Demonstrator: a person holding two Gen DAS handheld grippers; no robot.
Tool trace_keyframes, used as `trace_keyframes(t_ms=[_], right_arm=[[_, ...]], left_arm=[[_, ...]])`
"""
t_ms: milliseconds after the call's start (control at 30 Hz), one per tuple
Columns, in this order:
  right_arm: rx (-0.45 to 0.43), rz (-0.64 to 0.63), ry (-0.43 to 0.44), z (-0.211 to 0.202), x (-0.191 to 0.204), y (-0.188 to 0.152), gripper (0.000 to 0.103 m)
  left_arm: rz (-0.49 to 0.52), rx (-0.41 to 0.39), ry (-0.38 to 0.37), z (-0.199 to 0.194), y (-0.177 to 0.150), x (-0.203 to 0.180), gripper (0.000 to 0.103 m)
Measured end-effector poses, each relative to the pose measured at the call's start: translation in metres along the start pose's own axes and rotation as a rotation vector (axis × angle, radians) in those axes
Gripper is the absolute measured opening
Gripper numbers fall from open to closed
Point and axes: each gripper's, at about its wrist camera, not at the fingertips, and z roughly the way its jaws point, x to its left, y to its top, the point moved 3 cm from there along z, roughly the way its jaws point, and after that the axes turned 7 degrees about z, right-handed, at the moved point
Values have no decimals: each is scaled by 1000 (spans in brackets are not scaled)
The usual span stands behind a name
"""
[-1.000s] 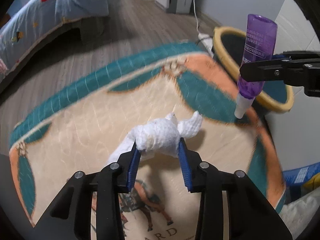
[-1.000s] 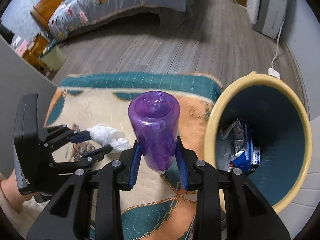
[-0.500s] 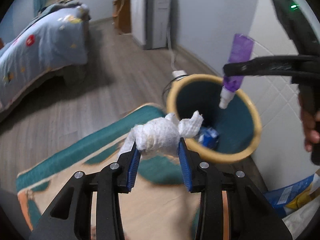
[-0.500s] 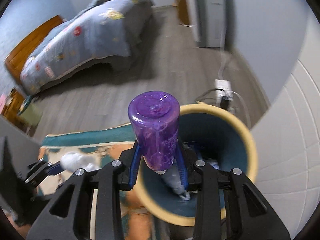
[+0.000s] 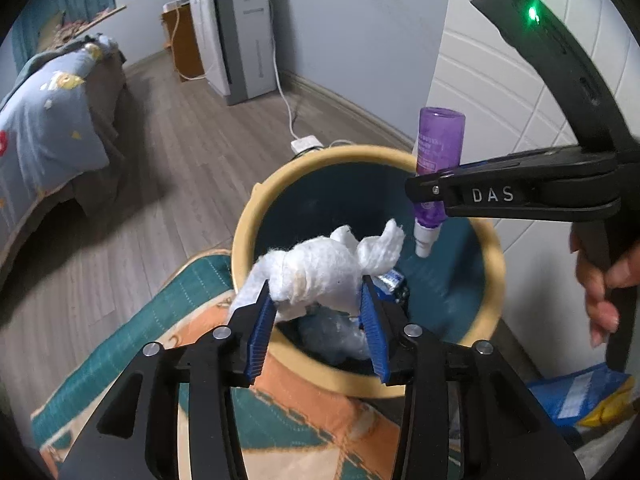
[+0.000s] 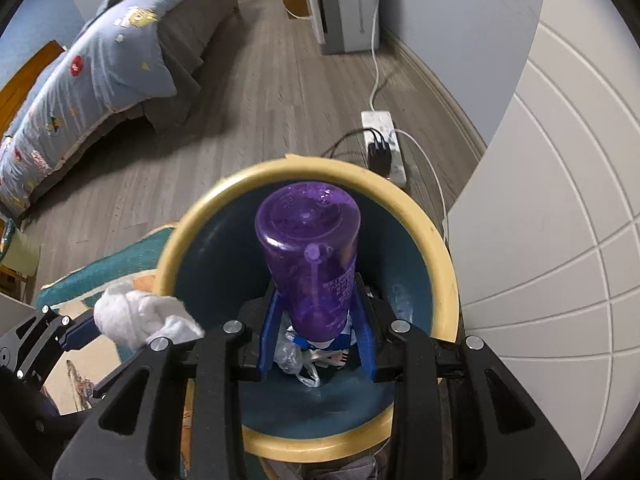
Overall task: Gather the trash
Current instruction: 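Carry the bottle and white cloth over the bin and open both tools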
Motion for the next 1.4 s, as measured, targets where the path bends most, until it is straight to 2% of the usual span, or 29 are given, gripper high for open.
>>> trace_keyframes(t_ms=[33, 167, 233, 300, 400, 567, 600, 633, 667, 733, 800, 833, 867, 933, 1033, 1233, 1400], right_arm=[[3, -1, -11, 3, -2, 1, 32], [8, -1, -63, 13, -6, 5, 32], [24, 10, -70, 22, -9, 7, 32], [40, 5, -85, 32, -9, 7, 32], [62, -1, -117, 48, -8, 11, 33], [57, -12, -147, 60, -4, 15, 37], [50, -12, -151, 59, -3, 16, 40], [38, -10, -157, 57, -3, 17, 50], [23, -9, -156, 54, -2, 17, 54], [19, -16, -158, 51, -2, 17, 54], [12, -21, -158, 45, -2, 15, 56], [7, -21, -159, 42, -3, 14, 60], [-1, -22, -157, 37, -3, 13, 65], [-15, -27, -143, 27, -2, 9, 68], [-45, -43, -131, 5, 0, 2, 78], [-96, -16, -75, -54, -5, -16, 95], [-115, 54, -29, -100, -11, -38, 97]], left_arm=[[9, 3, 7, 5, -1, 0, 44], [30, 20, 22, 15, -5, -6, 64], [44, 17, 17, 17, -7, -6, 66], [55, 16, 34, 18, -9, -3, 75], [44, 0, 41, 17, -11, 6, 75], [-20, -23, 10, 16, -9, 22, 75], [-31, -26, 5, 16, -9, 25, 75], [-38, -28, 3, 16, -9, 26, 75], [-47, -28, 1, 16, -9, 28, 75], [-63, -31, -2, 16, -9, 31, 75], [-82, -39, -3, 11, -10, 33, 76], [-89, -40, -4, 10, -10, 35, 76], [-97, -41, -3, 7, -11, 35, 79], [-108, -47, 11, -3, -13, 35, 84], [-110, -62, 40, -23, -16, 32, 91], [-125, -79, 88, -69, -17, 26, 97], [-124, -84, 127, -107, -18, 11, 98]])
